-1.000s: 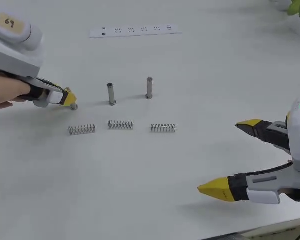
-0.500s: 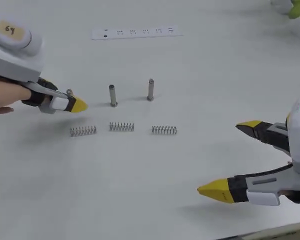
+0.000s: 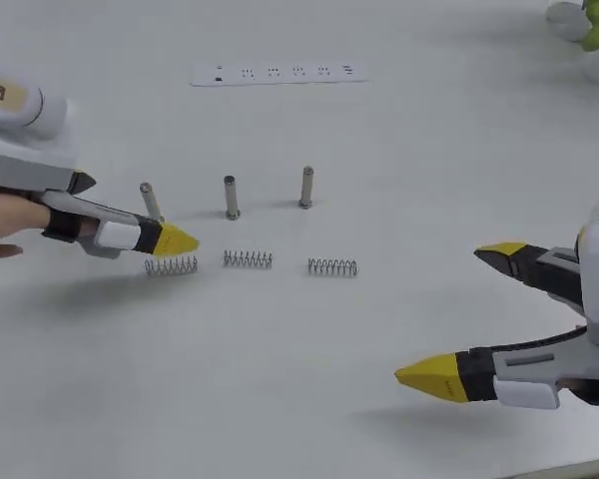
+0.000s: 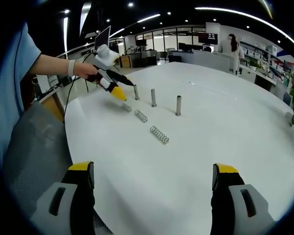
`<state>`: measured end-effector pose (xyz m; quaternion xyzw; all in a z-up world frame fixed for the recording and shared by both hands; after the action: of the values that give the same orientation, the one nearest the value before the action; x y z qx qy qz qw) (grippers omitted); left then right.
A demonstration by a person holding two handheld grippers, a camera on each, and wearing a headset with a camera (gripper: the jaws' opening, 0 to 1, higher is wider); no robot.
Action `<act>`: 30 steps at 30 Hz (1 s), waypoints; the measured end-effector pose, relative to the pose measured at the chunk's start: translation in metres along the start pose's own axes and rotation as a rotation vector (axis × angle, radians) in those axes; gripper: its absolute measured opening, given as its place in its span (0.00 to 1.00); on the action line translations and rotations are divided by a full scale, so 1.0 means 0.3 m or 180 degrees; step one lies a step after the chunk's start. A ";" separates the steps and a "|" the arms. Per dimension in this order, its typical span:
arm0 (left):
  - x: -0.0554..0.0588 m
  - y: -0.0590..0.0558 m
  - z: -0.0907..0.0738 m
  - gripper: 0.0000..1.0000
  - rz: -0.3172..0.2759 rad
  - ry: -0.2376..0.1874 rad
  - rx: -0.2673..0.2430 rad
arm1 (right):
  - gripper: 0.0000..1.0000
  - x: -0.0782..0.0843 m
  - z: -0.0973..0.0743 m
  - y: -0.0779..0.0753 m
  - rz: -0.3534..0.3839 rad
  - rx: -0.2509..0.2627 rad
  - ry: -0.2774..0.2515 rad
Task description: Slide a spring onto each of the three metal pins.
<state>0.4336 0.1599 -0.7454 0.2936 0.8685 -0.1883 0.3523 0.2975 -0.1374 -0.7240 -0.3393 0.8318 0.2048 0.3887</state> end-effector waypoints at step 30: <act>0.083 -0.112 -0.118 0.98 0.0448 -0.0392 0.0549 | 1.00 -0.037 0.002 -0.014 -0.0092 -0.0031 -0.0005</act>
<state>0.3800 0.1626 -0.7353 0.3708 0.8030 -0.2549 0.3908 0.3061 -0.1354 -0.7160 -0.3530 0.8254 0.2036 0.3906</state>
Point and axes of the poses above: the centre of the closed fingertips' face, and the gripper's own axes: z roughly forward along the fingers, y roughly to its left, x roughly out of its underside, the point moved 4 cm from there along -z, roughly backward along the fingers, and after that the axes turned 2 degrees about x, right-handed, at the moved point
